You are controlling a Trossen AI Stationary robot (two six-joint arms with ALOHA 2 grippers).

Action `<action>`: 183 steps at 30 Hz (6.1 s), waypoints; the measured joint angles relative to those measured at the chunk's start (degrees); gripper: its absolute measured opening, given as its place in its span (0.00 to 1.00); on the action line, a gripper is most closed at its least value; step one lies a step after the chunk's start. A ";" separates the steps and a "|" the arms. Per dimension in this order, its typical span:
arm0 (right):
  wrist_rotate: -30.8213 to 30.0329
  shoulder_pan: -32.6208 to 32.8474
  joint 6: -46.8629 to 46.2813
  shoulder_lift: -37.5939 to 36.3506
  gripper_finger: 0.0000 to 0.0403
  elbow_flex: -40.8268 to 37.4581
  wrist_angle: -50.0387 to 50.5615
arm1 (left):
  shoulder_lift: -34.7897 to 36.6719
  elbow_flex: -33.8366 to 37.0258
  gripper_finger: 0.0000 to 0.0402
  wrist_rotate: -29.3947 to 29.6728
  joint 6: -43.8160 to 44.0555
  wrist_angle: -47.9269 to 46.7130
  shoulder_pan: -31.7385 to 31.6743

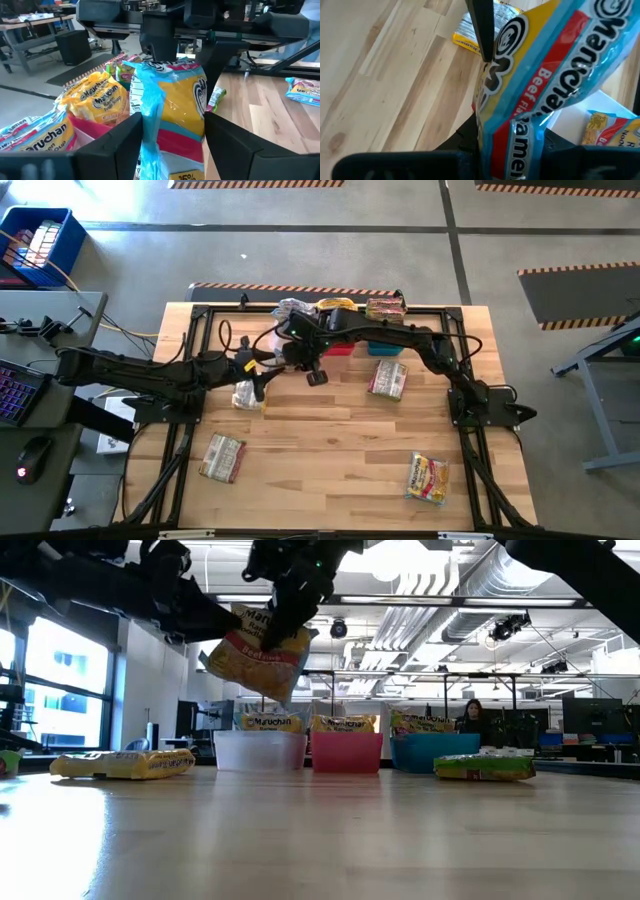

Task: Sort Maruchan noodles
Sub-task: Put the blue noodle pack into the transparent bin

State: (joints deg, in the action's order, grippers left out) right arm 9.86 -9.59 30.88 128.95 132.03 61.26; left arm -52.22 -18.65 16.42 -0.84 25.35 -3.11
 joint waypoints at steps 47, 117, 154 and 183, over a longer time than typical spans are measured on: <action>1.27 2.00 0.63 0.15 0.17 -0.07 -0.90 | 8.26 -0.83 0.57 -8.28 4.89 -11.52 -0.24; -31.08 6.35 -15.59 -23.26 0.00 -0.22 14.25 | -43.98 -23.36 0.01 -73.96 -18.76 14.03 -55.88; -12.76 -4.55 -18.45 -23.30 0.00 -64.83 -73.34 | -50.13 -24.09 0.01 -73.86 -21.92 15.41 -53.64; -12.87 -5.55 -18.60 -23.51 0.00 -65.14 -69.64 | -49.95 -24.09 0.23 -63.68 -20.42 15.90 -50.80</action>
State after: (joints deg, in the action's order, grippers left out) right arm -3.01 -15.14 12.28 105.43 66.89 -8.37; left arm -102.17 -42.74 -47.26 -21.26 41.26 -53.91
